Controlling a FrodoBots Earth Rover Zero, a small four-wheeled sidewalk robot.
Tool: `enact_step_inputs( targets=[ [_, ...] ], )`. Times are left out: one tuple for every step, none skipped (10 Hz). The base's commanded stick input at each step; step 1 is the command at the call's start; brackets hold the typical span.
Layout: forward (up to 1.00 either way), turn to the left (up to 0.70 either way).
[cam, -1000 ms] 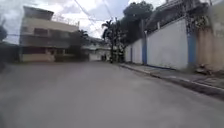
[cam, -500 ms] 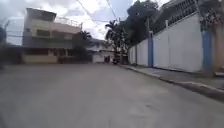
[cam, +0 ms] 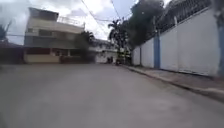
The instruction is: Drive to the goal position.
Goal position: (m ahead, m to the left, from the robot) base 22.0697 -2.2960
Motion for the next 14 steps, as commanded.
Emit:
enact_step_inputs(
  targets=[
    [1.0, -0.03],
    [1.0, -0.03],
    [1.0, -0.03],
    [1.0, -0.03],
    [1.0, -0.03],
    [1.0, -0.03],
    [1.0, -0.03],
    [1.0, -0.03],
    [1.0, -0.03],
    [1.0, -0.03],
    [1.0, -0.03],
    [1.0, -0.03],
    [1.0, -0.03],
    [1.0, -0.03]
  ],
)
